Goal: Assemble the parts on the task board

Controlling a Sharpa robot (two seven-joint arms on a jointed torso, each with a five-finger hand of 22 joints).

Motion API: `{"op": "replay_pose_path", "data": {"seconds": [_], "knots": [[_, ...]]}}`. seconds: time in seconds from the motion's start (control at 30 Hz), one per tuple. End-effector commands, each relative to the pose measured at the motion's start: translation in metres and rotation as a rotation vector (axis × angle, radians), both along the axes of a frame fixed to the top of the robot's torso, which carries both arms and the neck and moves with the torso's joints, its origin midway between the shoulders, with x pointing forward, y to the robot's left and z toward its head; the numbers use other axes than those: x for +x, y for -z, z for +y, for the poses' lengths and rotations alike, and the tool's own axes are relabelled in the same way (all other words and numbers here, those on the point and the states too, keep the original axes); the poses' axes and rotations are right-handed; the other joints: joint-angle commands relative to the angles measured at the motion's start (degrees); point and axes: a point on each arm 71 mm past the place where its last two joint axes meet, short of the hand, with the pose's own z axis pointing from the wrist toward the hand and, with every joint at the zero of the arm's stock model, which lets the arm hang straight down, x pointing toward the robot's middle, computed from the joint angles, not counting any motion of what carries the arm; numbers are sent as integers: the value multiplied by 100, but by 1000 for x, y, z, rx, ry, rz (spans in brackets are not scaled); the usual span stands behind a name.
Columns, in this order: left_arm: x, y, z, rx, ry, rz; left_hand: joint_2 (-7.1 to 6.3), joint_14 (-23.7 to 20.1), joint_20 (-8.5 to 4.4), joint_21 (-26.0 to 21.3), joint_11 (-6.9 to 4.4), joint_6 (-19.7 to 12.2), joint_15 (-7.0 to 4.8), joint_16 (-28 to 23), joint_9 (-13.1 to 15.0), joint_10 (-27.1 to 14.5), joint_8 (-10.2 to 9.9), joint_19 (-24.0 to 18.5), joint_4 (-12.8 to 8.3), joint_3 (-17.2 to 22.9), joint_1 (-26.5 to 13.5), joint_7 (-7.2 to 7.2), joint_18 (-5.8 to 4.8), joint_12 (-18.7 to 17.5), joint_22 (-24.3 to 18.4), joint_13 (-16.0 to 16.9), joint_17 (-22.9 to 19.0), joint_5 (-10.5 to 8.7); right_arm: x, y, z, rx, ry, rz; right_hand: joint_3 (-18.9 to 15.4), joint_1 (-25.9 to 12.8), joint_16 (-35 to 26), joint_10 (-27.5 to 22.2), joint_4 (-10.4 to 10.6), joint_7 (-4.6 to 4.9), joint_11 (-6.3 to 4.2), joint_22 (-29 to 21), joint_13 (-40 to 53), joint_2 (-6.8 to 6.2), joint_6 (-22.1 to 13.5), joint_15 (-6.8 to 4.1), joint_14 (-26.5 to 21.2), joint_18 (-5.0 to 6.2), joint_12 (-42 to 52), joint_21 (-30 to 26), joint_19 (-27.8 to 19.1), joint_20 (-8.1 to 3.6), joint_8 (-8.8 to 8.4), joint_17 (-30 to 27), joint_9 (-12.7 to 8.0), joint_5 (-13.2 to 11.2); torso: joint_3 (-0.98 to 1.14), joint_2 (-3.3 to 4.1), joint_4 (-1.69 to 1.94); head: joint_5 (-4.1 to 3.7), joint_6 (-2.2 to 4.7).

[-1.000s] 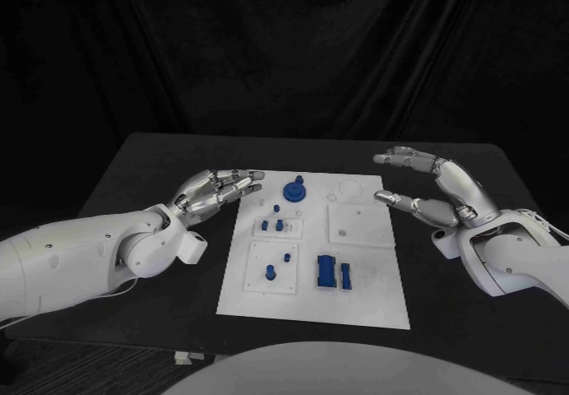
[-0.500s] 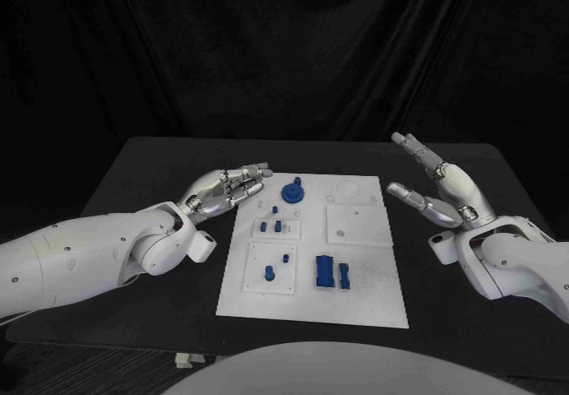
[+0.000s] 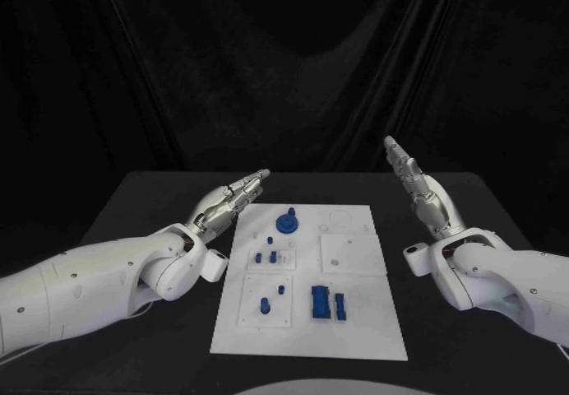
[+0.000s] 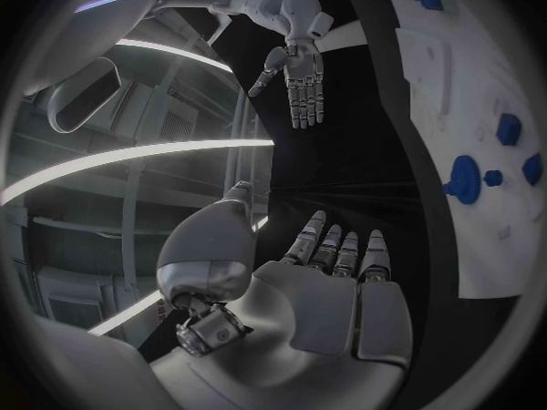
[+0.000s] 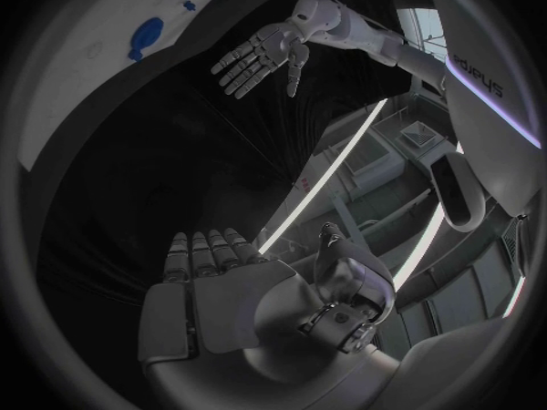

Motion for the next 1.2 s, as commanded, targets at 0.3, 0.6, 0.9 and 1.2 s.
{"op": "replay_pose_path", "data": {"seconds": [0.3,0.6,0.9,1.2], "knots": [[14,-15,-19,-46,-431,109,-219,8,-511,-39,-22,-854,-51,-41,-24,-81,-109,-10,-433,438,-2203,-35,-656,-483,-24,-24,-11,-767,26,9,25,344,211,344,0,-50,-21,-20,-15,1,-1,-5,-5,-8,-20,-30,-2,-39,-20,-20,-1,-29,-20,-5,-5,-20,21,-257,-64,-200,820],[15,-20,-26,-60,-519,152,-219,8,-511,-39,-22,-1085,-51,-41,-24,-81,-109,-10,-847,438,-2810,-35,-656,-936,-24,-24,-11,-980,32,11,38,444,247,441,0,-50,-21,-20,-15,1,-1,-5,-5,-8,-20,-30,-2,-39,-20,-20,-1,-29,-20,-5,-5,-20,23,-278,-69,-219,899],[15,-20,-26,-60,-520,152,-219,8,-511,-39,-22,-1249,-51,-41,-24,-81,-109,-10,-847,438,-3272,-35,-656,-936,-24,-24,-11,-1492,32,11,39,448,248,445,0,-50,-21,-20,-15,1,-1,-5,-5,-8,-20,-30,-2,-39,-20,-20,-1,-29,-20,-5,-5,-20,23,-278,-69,-219,899],[15,-20,-26,-60,-520,152,-219,8,-511,-39,-22,-1655,-51,-41,-24,-81,-109,-10,-847,438,-3598,-35,-656,-936,-24,-24,-11,-1492,32,11,39,448,248,445,0,-50,-21,-20,-15,1,-1,-5,-5,-8,-20,-30,-2,-39,-20,-20,-1,-29,-20,-5,-5,-20,23,-278,-69,-219,899]]}}
